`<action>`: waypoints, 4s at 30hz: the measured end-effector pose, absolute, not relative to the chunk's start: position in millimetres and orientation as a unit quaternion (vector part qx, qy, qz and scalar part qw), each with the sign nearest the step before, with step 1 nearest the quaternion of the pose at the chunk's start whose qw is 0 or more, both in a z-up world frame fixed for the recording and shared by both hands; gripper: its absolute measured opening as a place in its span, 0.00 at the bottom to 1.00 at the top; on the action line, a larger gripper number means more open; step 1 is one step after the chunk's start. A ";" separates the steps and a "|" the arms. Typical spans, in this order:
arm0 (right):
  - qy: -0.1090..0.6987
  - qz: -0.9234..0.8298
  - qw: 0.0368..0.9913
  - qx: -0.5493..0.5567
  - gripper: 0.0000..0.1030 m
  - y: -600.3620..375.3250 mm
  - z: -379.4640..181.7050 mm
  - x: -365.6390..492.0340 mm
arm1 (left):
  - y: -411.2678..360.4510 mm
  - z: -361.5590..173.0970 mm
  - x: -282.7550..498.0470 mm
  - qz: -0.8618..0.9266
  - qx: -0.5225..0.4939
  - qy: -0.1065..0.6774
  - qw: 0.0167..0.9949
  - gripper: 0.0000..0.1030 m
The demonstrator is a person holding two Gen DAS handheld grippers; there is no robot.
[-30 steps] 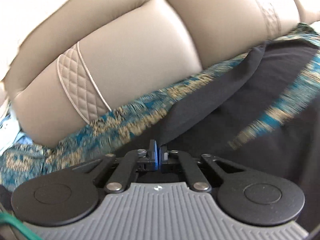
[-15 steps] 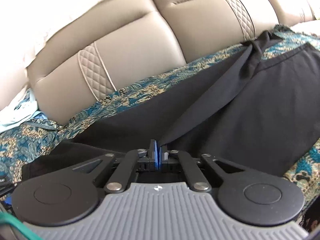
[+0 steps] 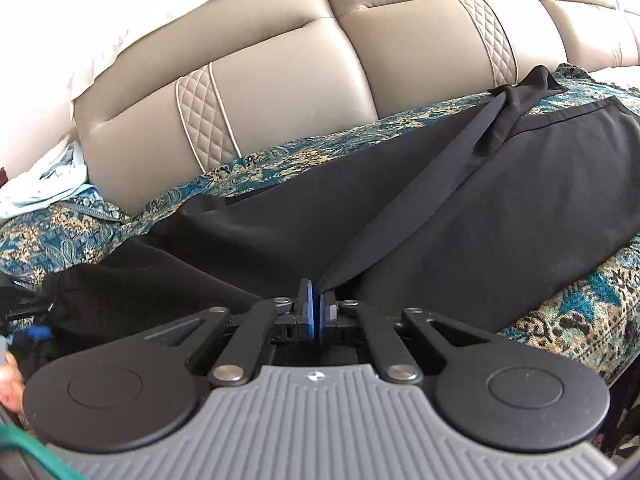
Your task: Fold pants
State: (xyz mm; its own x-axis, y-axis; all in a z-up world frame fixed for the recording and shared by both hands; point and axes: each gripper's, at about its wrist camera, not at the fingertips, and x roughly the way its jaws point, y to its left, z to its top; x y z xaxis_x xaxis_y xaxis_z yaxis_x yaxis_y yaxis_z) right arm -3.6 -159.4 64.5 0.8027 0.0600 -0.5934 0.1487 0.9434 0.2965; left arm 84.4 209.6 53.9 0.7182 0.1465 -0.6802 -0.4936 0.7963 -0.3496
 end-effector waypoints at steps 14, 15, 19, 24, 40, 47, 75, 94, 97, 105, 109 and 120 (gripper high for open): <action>0.315 -0.077 0.933 0.154 0.14 -175.5 47.6 -2.4 | 212.4 46.7 47.9 0.234 -0.207 0.355 0.881 0.07; 0.310 -0.093 0.933 0.161 0.14 -183.6 47.1 3.7 | 211.9 46.7 48.4 0.235 -0.204 0.356 0.881 0.07; 0.294 -0.152 0.928 0.171 0.14 -219.7 46.1 27.8 | 213.2 43.6 49.7 0.236 -0.200 0.358 0.881 0.08; 0.273 -0.224 0.921 0.163 0.14 -280.8 53.6 62.3 | 212.0 41.0 52.3 0.232 -0.185 0.358 0.886 0.09; 0.340 -0.226 0.911 0.051 0.68 -394.8 64.7 205.3 | 201.6 38.2 57.3 0.247 -0.137 0.355 0.891 0.10; 0.382 -0.241 0.890 0.066 0.08 -419.1 53.0 258.1 | 200.3 37.6 61.1 0.256 -0.128 0.359 0.889 0.10; 0.342 -0.362 0.846 0.193 0.04 -521.1 66.1 27.9 | 219.4 42.1 70.0 0.224 -0.145 0.411 0.872 0.12; 0.235 -0.302 0.840 0.384 0.35 -559.6 49.1 -42.4 | 213.3 40.8 68.8 0.226 -0.119 0.407 0.877 0.12; 0.240 -0.293 0.830 0.410 0.47 -566.8 42.6 -42.1 | 212.3 40.4 69.2 0.230 -0.117 0.406 0.877 0.12; 0.230 -0.299 0.827 0.418 0.51 -570.1 37.6 -38.3 | 212.4 40.0 70.0 0.232 -0.113 0.405 0.877 0.13; 0.216 -0.301 0.827 0.423 0.53 -571.4 34.9 -31.6 | 213.5 39.9 70.4 0.232 -0.117 0.405 0.877 0.13; 0.190 -0.304 0.841 0.405 0.57 -565.9 32.4 -5.6 | 216.0 40.6 69.5 0.234 -0.132 0.404 0.874 0.13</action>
